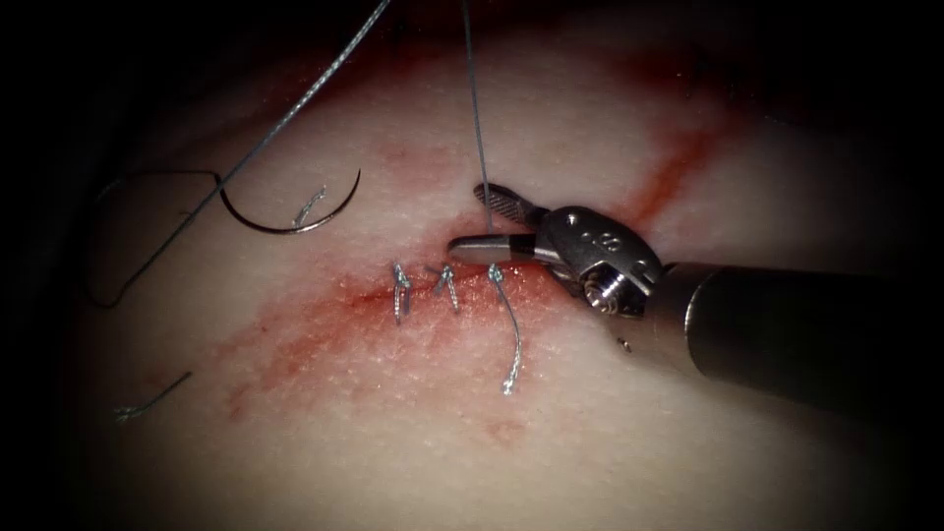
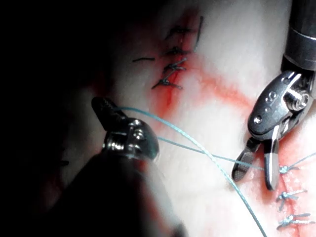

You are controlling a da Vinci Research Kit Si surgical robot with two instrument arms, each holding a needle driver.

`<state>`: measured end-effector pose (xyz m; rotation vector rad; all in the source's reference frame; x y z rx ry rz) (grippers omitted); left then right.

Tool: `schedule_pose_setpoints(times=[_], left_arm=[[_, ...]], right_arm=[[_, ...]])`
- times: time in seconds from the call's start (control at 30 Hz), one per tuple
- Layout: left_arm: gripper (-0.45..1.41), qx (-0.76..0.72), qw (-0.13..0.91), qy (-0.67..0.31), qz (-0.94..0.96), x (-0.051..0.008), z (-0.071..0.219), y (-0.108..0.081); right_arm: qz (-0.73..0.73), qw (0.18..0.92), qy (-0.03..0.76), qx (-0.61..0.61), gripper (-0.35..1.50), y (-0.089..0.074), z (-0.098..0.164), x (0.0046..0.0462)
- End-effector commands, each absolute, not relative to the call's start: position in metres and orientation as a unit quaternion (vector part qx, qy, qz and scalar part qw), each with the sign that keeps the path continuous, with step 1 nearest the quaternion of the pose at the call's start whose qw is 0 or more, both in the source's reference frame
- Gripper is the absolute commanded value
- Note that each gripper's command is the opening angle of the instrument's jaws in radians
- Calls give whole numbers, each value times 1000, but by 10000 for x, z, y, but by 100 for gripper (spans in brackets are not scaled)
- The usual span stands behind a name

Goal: Wound Closure

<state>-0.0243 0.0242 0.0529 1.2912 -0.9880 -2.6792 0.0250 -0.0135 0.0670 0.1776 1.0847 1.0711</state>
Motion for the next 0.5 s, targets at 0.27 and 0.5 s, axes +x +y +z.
schedule_pose_setpoints(times=[0.27, 0.5], left_arm=[[-45, 413, 7, -316, -854, -250, 532, 243], [-45, 418, 8, -316, -852, -252, 527, 238]], right_arm=[[474, 720, 498, 99, 136, -138, 676, 282], [462, 723, 503, 104, 133, -135, 678, 293]])
